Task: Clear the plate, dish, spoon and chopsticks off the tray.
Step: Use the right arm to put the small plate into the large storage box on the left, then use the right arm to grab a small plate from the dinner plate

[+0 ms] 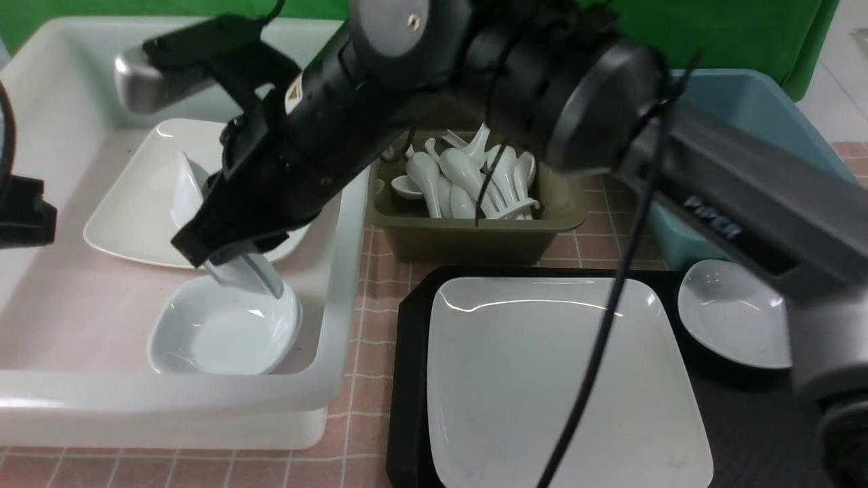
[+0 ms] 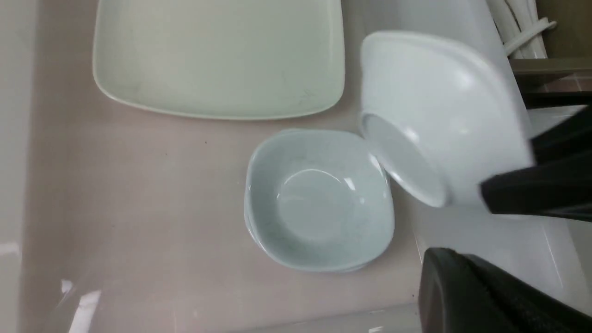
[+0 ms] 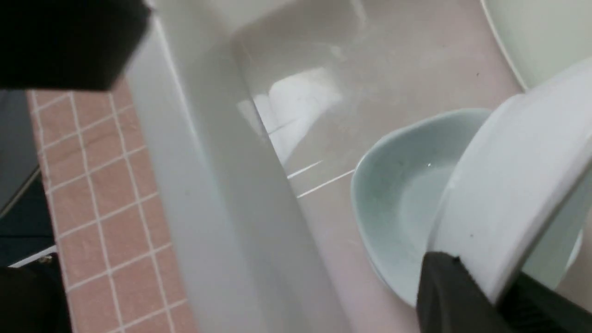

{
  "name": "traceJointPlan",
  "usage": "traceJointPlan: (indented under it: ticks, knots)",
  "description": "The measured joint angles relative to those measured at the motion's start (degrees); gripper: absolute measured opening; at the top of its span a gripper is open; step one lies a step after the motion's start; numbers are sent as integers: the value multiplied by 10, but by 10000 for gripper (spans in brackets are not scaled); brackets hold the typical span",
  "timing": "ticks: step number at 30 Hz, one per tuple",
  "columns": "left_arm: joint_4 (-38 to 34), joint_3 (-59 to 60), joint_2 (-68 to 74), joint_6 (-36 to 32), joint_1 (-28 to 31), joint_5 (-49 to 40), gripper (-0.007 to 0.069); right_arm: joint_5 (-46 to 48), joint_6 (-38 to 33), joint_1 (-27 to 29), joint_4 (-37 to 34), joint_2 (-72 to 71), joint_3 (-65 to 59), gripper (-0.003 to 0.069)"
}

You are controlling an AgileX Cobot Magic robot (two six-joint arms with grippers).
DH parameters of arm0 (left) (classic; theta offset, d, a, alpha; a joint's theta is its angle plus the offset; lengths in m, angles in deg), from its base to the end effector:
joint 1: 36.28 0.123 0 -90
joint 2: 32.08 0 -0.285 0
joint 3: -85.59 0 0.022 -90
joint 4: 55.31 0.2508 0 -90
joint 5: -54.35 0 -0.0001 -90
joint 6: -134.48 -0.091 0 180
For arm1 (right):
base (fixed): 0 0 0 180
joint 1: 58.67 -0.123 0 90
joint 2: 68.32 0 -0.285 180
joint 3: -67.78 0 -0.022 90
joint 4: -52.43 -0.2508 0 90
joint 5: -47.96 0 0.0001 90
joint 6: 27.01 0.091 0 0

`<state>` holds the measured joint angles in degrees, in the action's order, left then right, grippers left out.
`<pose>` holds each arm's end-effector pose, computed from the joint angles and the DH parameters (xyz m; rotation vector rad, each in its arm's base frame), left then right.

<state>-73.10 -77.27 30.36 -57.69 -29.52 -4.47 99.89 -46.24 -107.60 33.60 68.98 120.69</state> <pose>0.1721 -0.0036 0.3782 0.0404 2.3691 -0.2368 0.3237 0.4067 0.3006 -1.2525 2.0664 0.6480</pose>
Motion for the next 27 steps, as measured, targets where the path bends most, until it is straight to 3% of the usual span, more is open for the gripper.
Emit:
traceJointPlan:
  ticks: [6, 12, 15, 17, 20, 21, 22, 27]
  knots:
    - [3, 0, 0, 0, 1, -6, -3, -1, -3, 0, 5, 41, 3, 162]
    - [3, 0, 0, 0, 1, -6, -3, 13, -4, -5, 6, 44, 8, 356]
    - [3, 0, 0, -8, 1, -6, -3, 48, -2, -5, 19, 33, 16, 372]
    - [-4, 0, 0, -18, 1, -6, -3, 122, 17, -3, 88, 7, 37, 308]
    - [-31, 0, 0, -40, 1, -6, -3, 130, 48, 9, 167, -35, 41, 155]
    - [-61, 0, 1, -59, 1, -7, -3, 130, 58, 31, 199, -68, 36, 74]
    - [-92, 0, 2, -79, 1, -10, -3, 130, 63, 52, 213, -107, 24, 36]
    - [-165, 0, 20, -126, -33, -7, -3, 130, 60, 148, 232, -245, -120, 30]
